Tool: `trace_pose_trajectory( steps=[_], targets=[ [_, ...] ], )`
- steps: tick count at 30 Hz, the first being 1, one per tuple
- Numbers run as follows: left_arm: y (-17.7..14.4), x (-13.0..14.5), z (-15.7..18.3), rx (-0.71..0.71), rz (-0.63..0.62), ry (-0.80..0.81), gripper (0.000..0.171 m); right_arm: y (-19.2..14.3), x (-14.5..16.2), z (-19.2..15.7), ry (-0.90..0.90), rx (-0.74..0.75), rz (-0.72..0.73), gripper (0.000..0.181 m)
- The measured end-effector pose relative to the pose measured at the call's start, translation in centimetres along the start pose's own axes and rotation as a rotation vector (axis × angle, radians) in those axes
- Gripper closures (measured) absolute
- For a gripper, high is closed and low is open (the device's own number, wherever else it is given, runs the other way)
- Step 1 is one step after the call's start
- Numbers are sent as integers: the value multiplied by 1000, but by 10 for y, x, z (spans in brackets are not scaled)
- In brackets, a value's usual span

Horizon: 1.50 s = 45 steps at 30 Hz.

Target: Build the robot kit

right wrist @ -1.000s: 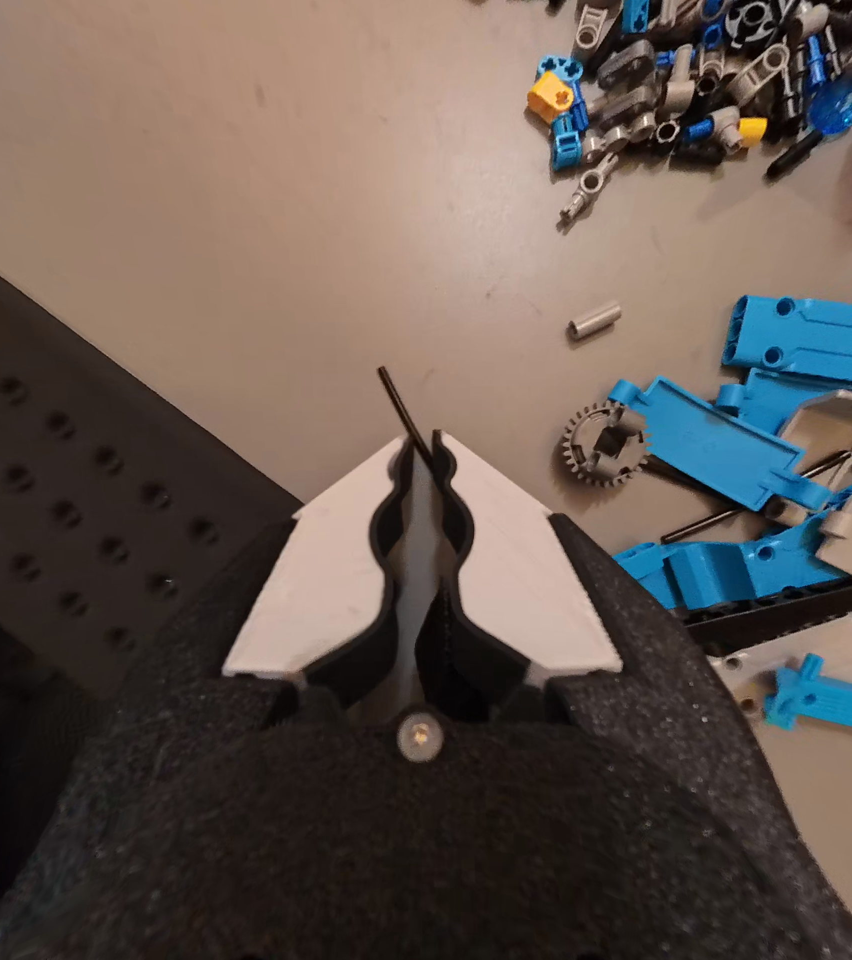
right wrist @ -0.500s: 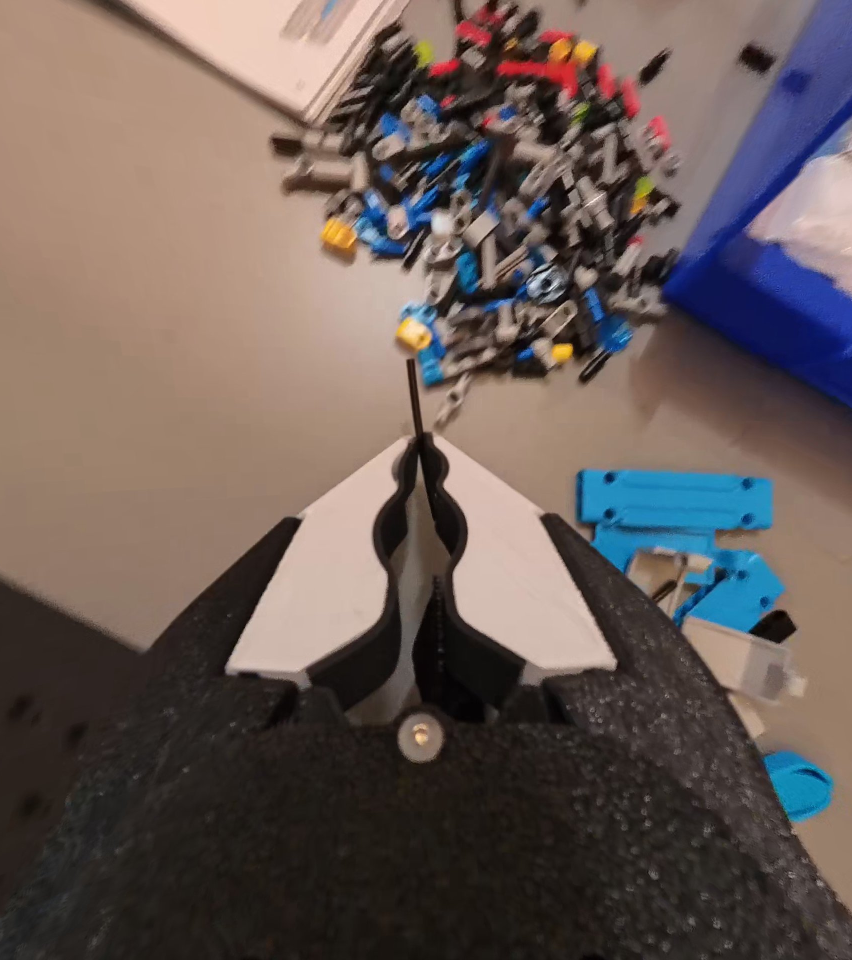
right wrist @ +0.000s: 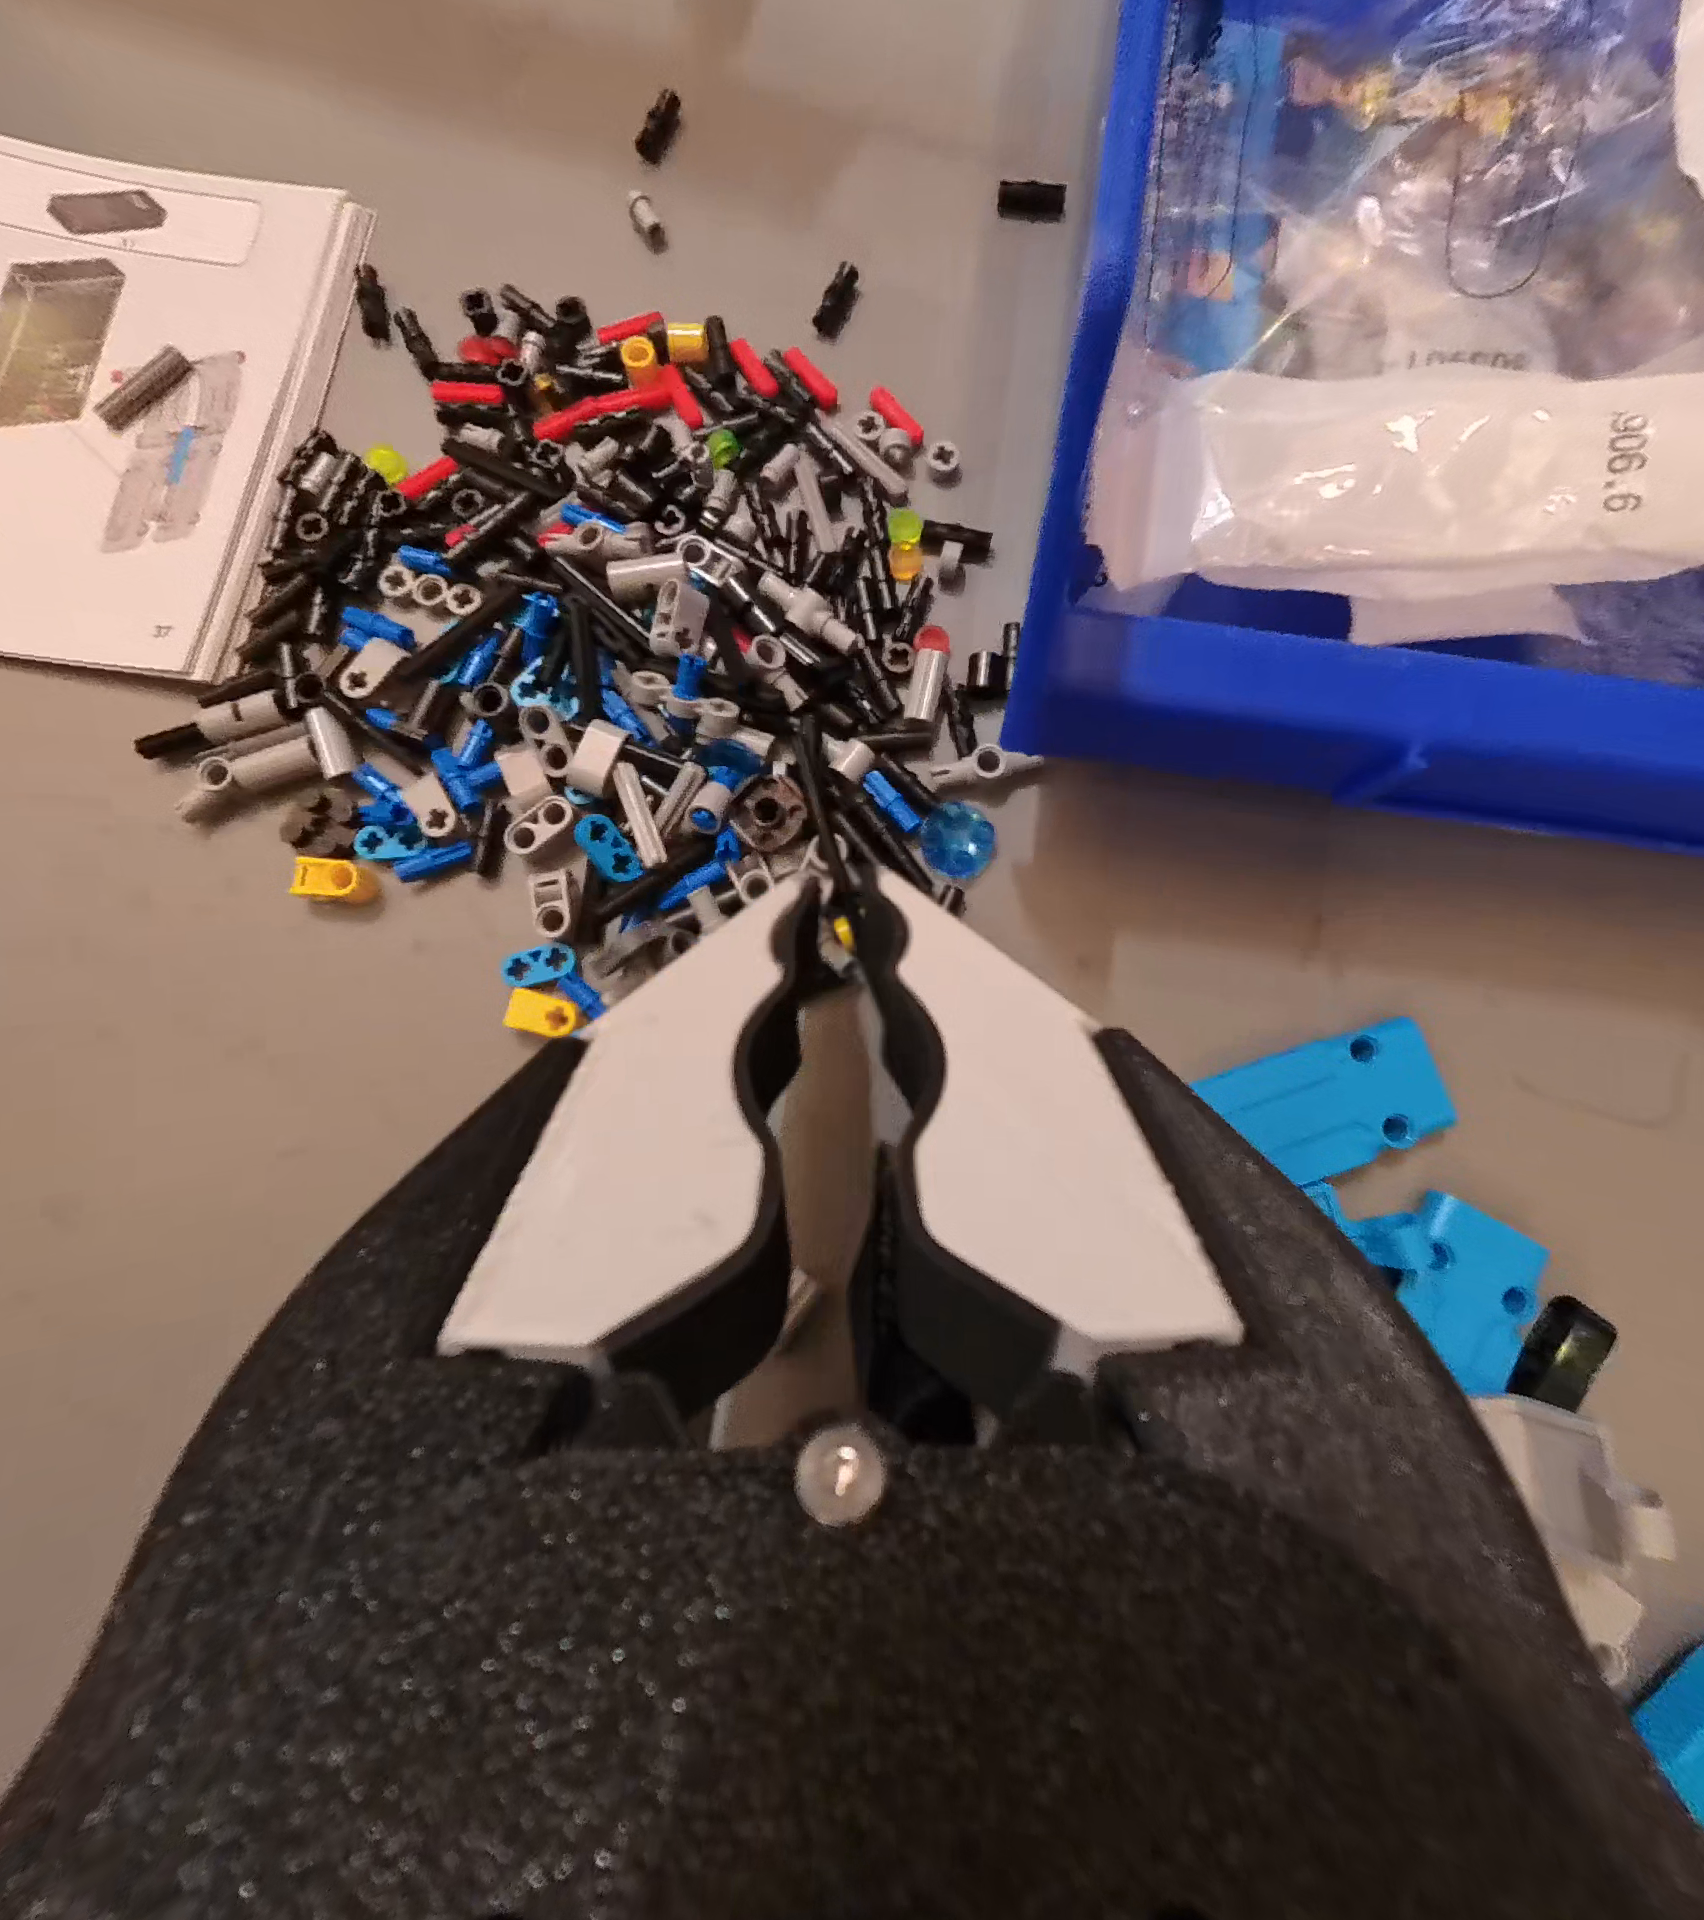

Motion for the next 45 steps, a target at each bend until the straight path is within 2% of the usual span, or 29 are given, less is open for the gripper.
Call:
trace_pose_trajectory(
  steps=[1,7,9,11,15,21,27,33,45],
  targets=[
    [1,0,0,3,-4,0,131,-1,0,-2,-9,-15,8,167],
    [5,-1,0,10,-8,1,132,-19,-7,-39,-154,-196,133,162],
    [6,-2,1,15,-3,-3,132,-15,-8,-58,-124,-280,130,152],
    [8,-2,1,21,1,-5,132,-7,-11,-76,-103,-327,141,151],
    [8,-1,0,11,2,-1,132,6,-12,-87,-83,-230,111,152],
    [8,-5,-8,2,34,-30,133,7,-11,-96,4,-168,135,157],
    [20,-35,-22,54,275,-146,136,1,-12,-101,-88,-45,196,157],
    [22,-36,-29,92,356,-157,136,-1,-12,-102,-101,-32,224,157],
    [37,-29,-20,106,292,-91,137,12,-6,-104,-111,-55,140,145]
  ],
)
Point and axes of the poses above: each gripper's, where its closed fingertips meet, y out along the fingers, x out of its underside, z = x × y across the jaws, the point moved 7 cm from there along -y, back along the fingers, and after that the axes turned 12 degrees about -y, right-handed, at the moved point
